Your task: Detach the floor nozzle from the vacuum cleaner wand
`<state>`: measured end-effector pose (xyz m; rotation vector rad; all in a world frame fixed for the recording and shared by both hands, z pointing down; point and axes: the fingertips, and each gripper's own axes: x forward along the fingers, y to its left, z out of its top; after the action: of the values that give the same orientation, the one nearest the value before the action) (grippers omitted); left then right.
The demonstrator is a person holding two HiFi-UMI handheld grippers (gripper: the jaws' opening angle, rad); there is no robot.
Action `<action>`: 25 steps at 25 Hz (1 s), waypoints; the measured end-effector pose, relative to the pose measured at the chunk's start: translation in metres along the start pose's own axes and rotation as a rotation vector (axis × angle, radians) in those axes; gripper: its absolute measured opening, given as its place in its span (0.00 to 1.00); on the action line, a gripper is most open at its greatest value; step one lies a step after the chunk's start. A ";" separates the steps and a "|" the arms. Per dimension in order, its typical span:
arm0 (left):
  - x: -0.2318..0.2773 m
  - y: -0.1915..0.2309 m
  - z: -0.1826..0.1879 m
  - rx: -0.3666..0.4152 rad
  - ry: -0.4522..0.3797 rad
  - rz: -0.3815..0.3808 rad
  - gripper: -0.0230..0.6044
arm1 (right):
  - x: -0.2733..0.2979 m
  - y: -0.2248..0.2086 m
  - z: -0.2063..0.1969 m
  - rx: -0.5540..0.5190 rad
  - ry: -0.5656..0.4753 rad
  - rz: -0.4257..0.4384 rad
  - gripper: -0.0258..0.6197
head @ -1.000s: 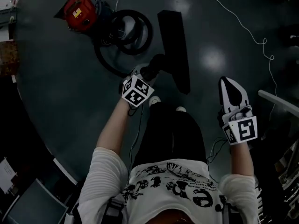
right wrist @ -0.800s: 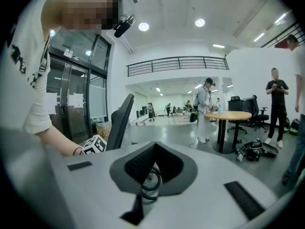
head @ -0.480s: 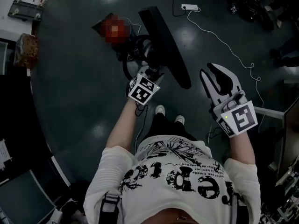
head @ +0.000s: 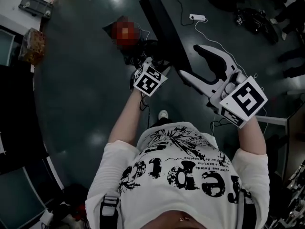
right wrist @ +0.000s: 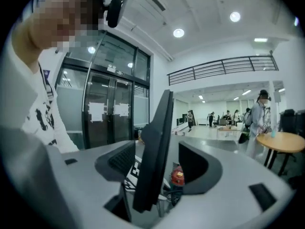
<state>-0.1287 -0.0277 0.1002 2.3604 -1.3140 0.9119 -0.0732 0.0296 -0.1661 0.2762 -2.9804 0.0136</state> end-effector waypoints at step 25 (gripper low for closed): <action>0.005 -0.038 0.065 0.035 -0.426 0.022 0.28 | 0.004 0.005 -0.024 0.097 0.168 0.010 0.26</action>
<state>-0.0693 -0.0442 0.0562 2.6703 -1.4813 0.4497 -0.0747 0.0340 -0.1421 0.2576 -2.8184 0.1746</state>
